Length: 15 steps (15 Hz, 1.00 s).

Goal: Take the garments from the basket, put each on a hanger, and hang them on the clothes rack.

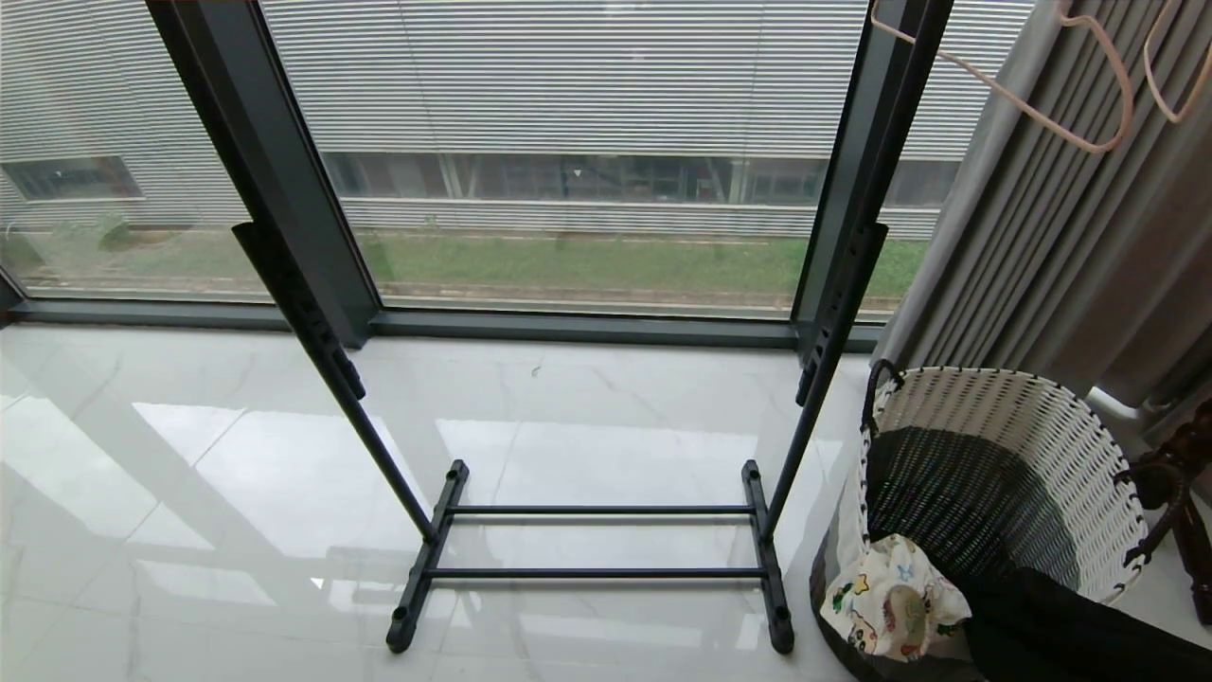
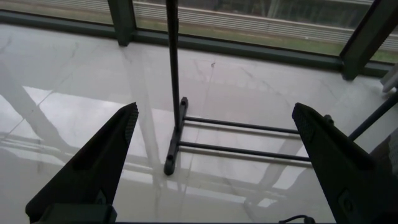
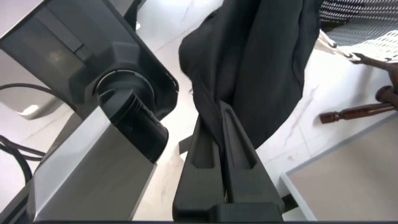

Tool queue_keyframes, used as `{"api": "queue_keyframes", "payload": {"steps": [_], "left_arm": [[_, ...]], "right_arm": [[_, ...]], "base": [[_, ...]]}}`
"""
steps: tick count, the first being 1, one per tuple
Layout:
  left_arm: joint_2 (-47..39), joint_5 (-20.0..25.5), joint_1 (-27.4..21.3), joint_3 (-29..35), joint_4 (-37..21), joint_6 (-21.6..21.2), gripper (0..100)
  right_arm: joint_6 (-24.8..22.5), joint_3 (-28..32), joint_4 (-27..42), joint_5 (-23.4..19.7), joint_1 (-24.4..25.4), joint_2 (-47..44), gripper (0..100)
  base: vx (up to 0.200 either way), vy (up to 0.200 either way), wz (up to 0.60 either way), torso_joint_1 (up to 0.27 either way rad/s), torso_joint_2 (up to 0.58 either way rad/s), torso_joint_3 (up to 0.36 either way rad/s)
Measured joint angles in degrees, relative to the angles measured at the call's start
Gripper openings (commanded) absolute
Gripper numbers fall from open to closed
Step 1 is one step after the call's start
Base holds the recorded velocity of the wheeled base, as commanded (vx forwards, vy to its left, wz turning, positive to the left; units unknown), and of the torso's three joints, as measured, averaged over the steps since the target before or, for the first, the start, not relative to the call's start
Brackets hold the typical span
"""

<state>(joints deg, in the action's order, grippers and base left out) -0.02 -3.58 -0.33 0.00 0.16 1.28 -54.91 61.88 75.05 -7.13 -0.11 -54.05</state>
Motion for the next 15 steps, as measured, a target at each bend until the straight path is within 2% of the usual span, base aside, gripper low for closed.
{"api": "queue_keyframes", "payload": {"steps": [10, 11, 13, 15], "left_arm": [[0.0, 0.0, -0.02, 0.0, 0.05, 0.2, 100], [0.0, 0.0, -0.11, 0.0, 0.0, 0.16, 100], [0.0, 0.0, -0.07, 0.0, 0.0, 0.0, 100], [0.0, 0.02, -0.05, 0.0, -0.09, 0.24, 100]], "right_arm": [[-0.02, 2.15, -0.27, -0.37, 3.24, 0.0, 0], [-0.02, 2.51, -0.24, -0.56, 3.66, -0.33, 0], [0.04, 3.41, -0.93, -3.27, 5.01, -1.65, 0], [0.2, 3.69, -5.78, -7.73, 6.91, -3.58, 0]], "base": [[-0.2, 0.0, 0.0, 0.003, 0.0, 0.003], [0.0, 0.0, 0.0, 0.0, 0.0, 0.0], [0.0, 0.0, 0.0, 0.0, 0.0, 0.0], [0.0, 0.0, 0.0, 0.0, 0.0, 0.0]]}}
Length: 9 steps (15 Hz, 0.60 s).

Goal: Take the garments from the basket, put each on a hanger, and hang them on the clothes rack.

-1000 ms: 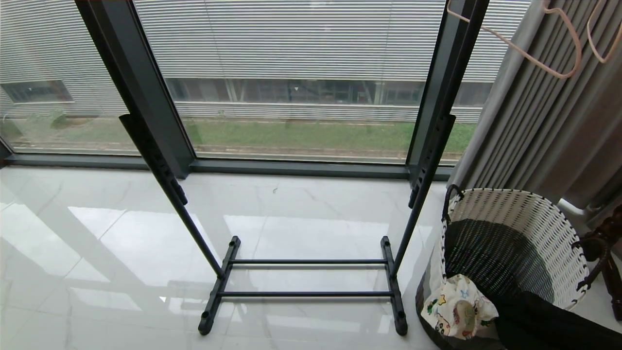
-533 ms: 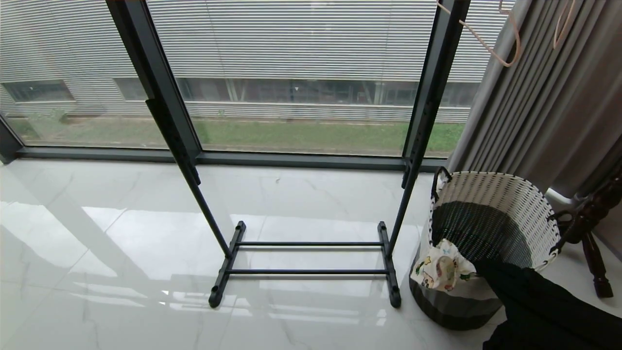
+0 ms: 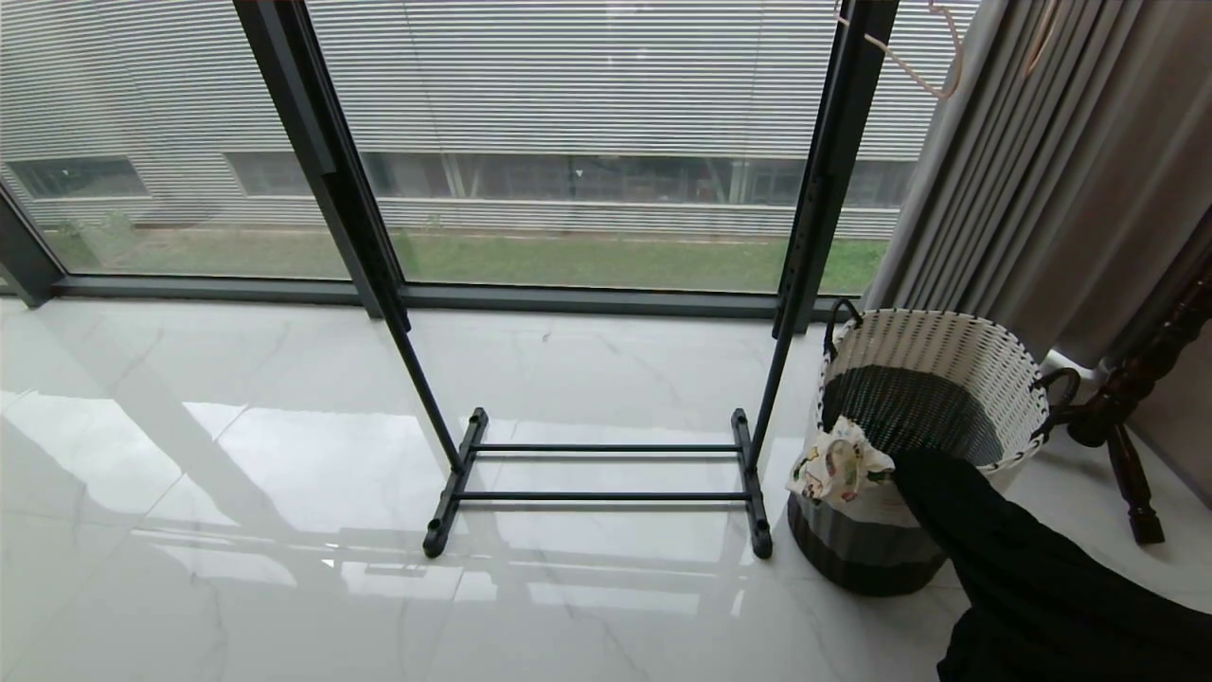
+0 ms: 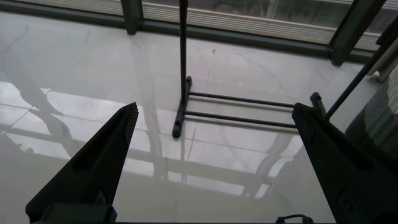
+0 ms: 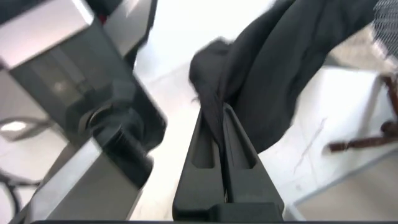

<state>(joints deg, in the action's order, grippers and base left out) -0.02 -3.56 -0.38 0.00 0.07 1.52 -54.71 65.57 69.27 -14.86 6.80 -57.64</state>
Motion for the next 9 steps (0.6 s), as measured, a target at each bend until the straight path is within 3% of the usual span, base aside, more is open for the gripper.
{"api": "queue_keyframes", "payload": {"steps": [2, 5, 7, 9], "left_arm": [[0.0, 0.04, -0.02, 0.0, 0.0, -0.44, 100], [0.0, 0.61, -0.06, 0.0, -0.02, -2.17, 100], [-0.18, 3.34, -0.13, 0.52, -0.05, -3.35, 100], [-3.13, 6.45, -0.66, 6.5, 0.26, -1.01, 100]], "right_arm": [[0.27, 0.2, -5.41, -2.07, 2.26, -2.15, 0], [1.76, 0.49, -8.14, -2.51, 6.89, -4.35, 0], [6.3, 0.52, -9.03, -2.54, 11.35, -5.32, 0], [10.9, 0.35, -13.41, -2.54, 15.36, -6.56, 0]], "base": [[0.0, 0.0, 0.0, 0.0, 0.0, 0.0], [0.0, 0.0, 0.0, 0.0, 0.0, 0.0], [0.0, 0.0, 0.0, 0.0, 0.0, 0.0], [0.0, 0.0, 0.0, 0.0, 0.0, 0.0]]}}
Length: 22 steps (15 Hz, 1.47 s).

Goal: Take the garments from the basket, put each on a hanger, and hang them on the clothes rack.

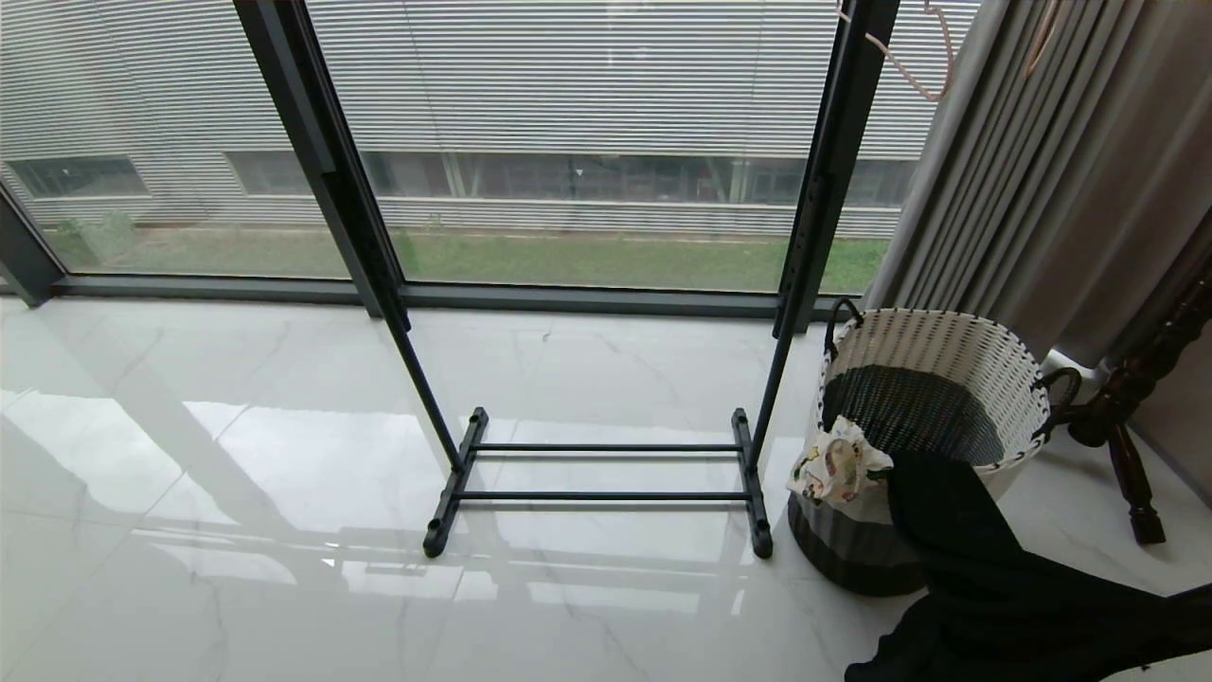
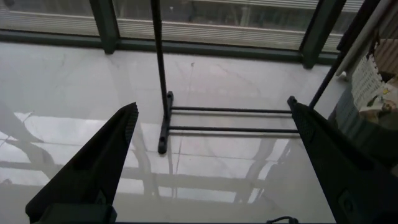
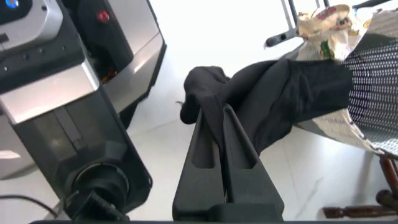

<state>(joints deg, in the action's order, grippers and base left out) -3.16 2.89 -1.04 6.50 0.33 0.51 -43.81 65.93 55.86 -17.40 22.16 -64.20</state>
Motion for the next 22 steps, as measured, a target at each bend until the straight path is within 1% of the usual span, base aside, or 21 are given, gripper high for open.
{"api": "queue_keyframes", "payload": {"steps": [2, 4, 5, 6, 7, 8, 9, 10, 11, 13, 14, 15, 17, 18, 20, 21, 22], "left_arm": [[-8.24, 1.43, -0.52, 8.96, 0.35, 2.3, 100], [-21.0, 2.22, -1.17, 17.9, 1.26, 3.73, 100], [-27.9, 2.58, -2.49, 21.28, 1.83, 4.27, 100], [-33.88, 2.88, -4.94, 23.38, 2.67, 4.73, 100], [-38.99, 3.07, -8.85, 24.56, 3.9, 4.96, 100], [-43.7, 3.05, -13.68, 25.06, 6.24, 5.14, 100], [-47.71, 1.97, -18.14, 25.16, 9.52, 5.25, 100], [-51.82, -0.54, -22.0, 25.22, 13.3, 5.32, 100], [-56.54, -4.96, -25.26, 25.48, 17.46, 5.39, 100], [-65.15, -13.47, -30.63, 26.54, 24.44, 5.51, 100], [-69.15, -15.99, -34.11, 26.95, 26.38, 5.58, 100], [-73.06, -17.64, -38.66, 27.45, 28.54, 5.78, 100], [-79.7, -19.22, -47.09, 28.33, 33.33, 6.18, 100], [-82.9, -19.49, -50.31, 28.89, 35.74, 6.19, 100], [-89.61, -19.8, -55.54, 31.32, 39.6, 6.57, 100], [-92.87, -19.88, -57.56, 33.74, 40.56, 7.74, 100], [-96.34, -20.04, -59.73, 37.33, 41.41, 9.85, 100]], "right_arm": [[1.08, -0.11, -2.84, 0.05, 1.93, -1.45, 0], [1.15, -0.13, -5.0, 0.21, 2.45, -2.86, 0], [1.15, -0.13, -5.61, 0.35, 2.54, -3.46, 0], [1.15, -0.06, -6.07, 0.56, 2.56, -3.94, 0], [1.15, -0.05, -6.24, 0.87, 2.61, -4.33, 0], [1.15, -0.02, -6.4, 0.98, 2.61, -4.62, 0], [1.34, 0.0, -6.42, 1.06, 2.61, -4.77, 0], [2.11, 0.0, -6.46, 1.06, 2.61, -4.88, 0], [3.23, 0.0, -6.81, 1.08, 2.61, -4.96, 0], [3.85, 0.0, -7.41, 1.23, 2.61, -5.07, 0], [3.94, 0.09, -7.41, 1.3, 2.61, -5.12, 0], [4.0, 0.11, -7.36, 1.3, 2.61, -5.12, 0], [4.02, 0.22, -7.36, 1.33, 2.61, -5.14, 0], [4.05, 0.22, -7.36, 1.28, 2.61, -5.14, 0], [4.02, 0.24, -7.36, 1.19, 2.63, -5.16, 0], [4.02, 0.26, -7.36, 1.19, 2.65, -5.07, 0], [4.07, 0.13, -7.34, 1.11, 2.65, -4.85, 0]], "base": [[0.0, 0.0, 0.0, 0.0, 0.0, 0.0], [0.0, 0.0, 0.0, 0.0, 0.0, 0.0], [0.0, 0.0, 0.0, 0.0, 0.0, 0.0], [0.0, 0.0, 0.0, 0.0, 0.0, 0.0], [0.0, 0.0, 0.0, 0.0, 0.0, 0.0], [0.0, 0.0, 0.0, 0.0, 0.0, 0.0], [0.0, 0.0, 0.0, 0.0, 0.0, 0.0], [0.0, 0.0, 0.0, 0.0, 0.0, 0.0], [0.0, 0.0, 0.0, 0.0, 0.0, 0.0], [0.0, 0.0, 0.0, 0.0, 0.0, 0.0], [0.0, 0.0, 0.0, 0.0, 0.0, 0.0], [0.0, 0.0, 0.0, 0.0, 0.0, 0.0], [0.0, 0.0, 0.0, 0.0, 0.0, 0.0], [0.0, 0.0, 0.0, 0.0, 0.0, 0.0], [0.0, 0.0, 0.0, 0.0, 0.0, 0.0], [0.0, 0.0, 0.0, 0.0, 0.0, 0.0], [0.0, 0.0, 0.0, 0.0, 0.0, 0.0]]}}
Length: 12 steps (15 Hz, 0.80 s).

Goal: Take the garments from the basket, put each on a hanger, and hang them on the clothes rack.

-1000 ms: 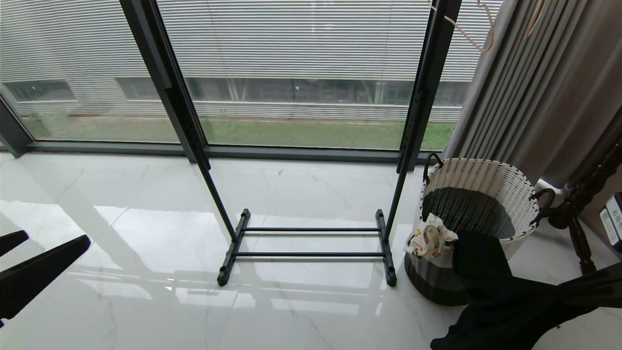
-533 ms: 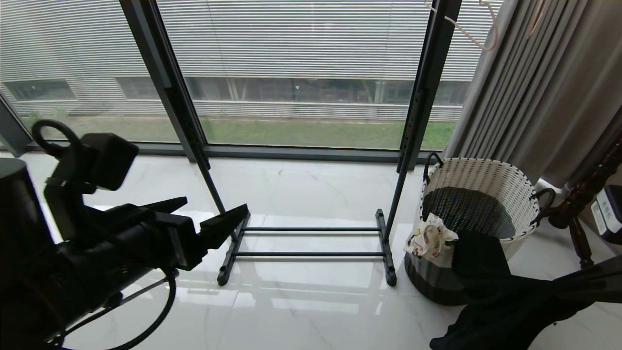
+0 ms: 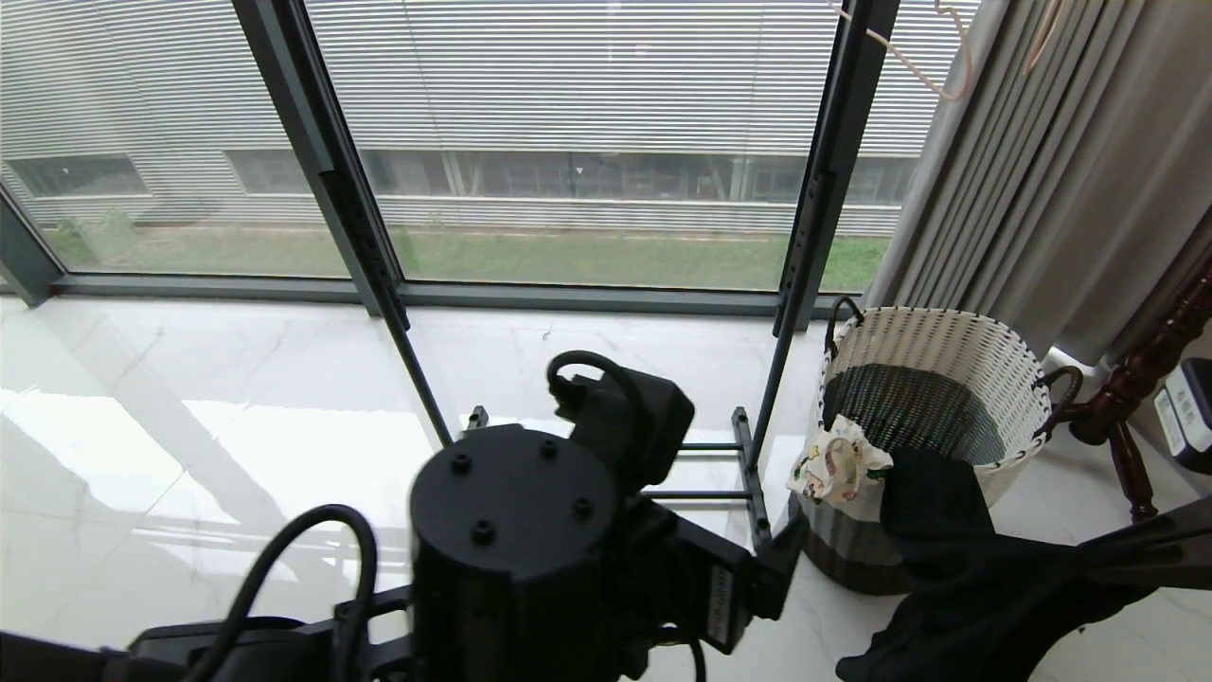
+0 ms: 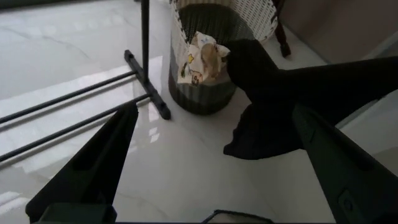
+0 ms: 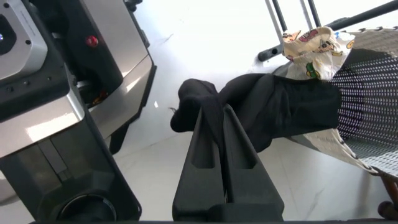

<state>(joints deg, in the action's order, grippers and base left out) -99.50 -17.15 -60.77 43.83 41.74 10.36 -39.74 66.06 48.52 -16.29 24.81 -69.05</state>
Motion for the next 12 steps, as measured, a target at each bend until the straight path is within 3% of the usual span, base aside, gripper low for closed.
{"api": "queue_keyframes", "payload": {"steps": [3, 7, 12], "left_arm": [[-9.48, -0.68, -5.24, 9.81, 0.76, 2.9, 100], [-20.2, -1.4, -10.97, 18.65, 0.71, 3.05, 100], [-31.49, -3.49, -9.2, 30.18, -2.08, 0.3, 100]], "right_arm": [[1.51, -0.07, 0.0, -0.11, -0.01, 0.72, 0], [2.88, -0.02, -0.05, -0.11, 0.21, 1.39, 0], [3.04, -0.02, -0.02, -0.21, 0.35, 2.32, 0]], "base": [[0.0, 0.0, 0.0, 0.0, 0.0, 0.0], [0.0, 0.0, 0.0, 0.0, 0.0, 0.0], [0.0, 0.0, 0.0, 0.0, 0.0, 0.0]]}}
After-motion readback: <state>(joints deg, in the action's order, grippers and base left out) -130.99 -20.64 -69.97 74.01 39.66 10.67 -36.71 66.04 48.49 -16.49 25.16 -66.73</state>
